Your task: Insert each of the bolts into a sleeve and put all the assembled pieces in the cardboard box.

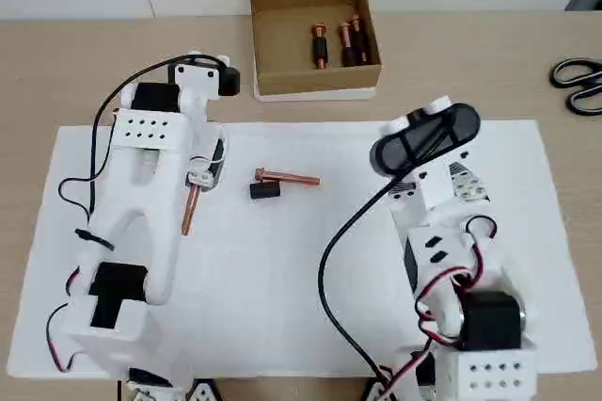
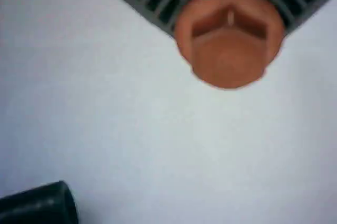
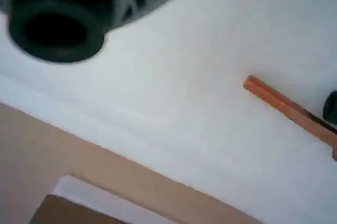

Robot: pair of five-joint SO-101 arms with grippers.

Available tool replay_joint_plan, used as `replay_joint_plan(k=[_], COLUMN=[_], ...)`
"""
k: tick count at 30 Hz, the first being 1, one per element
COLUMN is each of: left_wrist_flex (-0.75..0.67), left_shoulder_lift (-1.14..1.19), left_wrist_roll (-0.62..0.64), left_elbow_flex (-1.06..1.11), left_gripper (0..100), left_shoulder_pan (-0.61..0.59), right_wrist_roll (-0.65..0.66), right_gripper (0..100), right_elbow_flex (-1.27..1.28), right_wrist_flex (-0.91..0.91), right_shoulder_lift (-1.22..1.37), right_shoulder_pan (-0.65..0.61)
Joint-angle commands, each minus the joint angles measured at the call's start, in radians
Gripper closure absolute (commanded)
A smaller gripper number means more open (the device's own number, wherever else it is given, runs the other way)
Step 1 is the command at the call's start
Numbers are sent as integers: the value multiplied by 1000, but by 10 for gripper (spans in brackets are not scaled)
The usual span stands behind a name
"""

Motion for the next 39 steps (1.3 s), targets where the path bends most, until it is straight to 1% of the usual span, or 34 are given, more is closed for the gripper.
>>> replay_joint_plan(k=[1, 6, 9, 11, 14, 17, 22, 25, 29, 34, 36, 39], left_wrist_flex=[-15, -15, -14, -14, -9, 3, 69, 72, 68, 48, 15, -63], left_shoulder_lift=[-58, -58, -58, -60, -63, -69, -69, -69, -72, -164, -226, -336], left_wrist_roll=[5, 5, 5, 5, 5, 5, 6, 9, 81, 104, 106, 155], left_elbow_flex=[-35, -35, -35, -35, -35, -36, -36, -36, -45, -134, -163, -177], left_gripper=[993, 993, 993, 993, 993, 993, 993, 994, 994, 994, 994, 994], left_shoulder_pan=[-2, 2, 2, 2, 2, 3, 28, 38, 41, 75, 101, 157], right_wrist_roll=[0, -157, -232, -244, -210, -186, -192, -192, -192, -192, -192, -192], right_gripper=[995, 993, 992, 992, 994, 995, 995, 995, 995, 995, 995, 995], right_elbow_flex=[-6, 66, 221, 350, 496, 572, 578, 578, 578, 580, 580, 580], right_wrist_flex=[-44, -205, -343, -437, -526, -504, -476, -476, -478, -478, -478, -470], right_shoulder_lift=[-70, -202, -298, -381, -527, -615, -601, -601, -601, -601, -601, -601], right_shoulder_pan=[-12, -54, -51, -51, -51, -50, -53, -53, -62, -188, -237, -280])
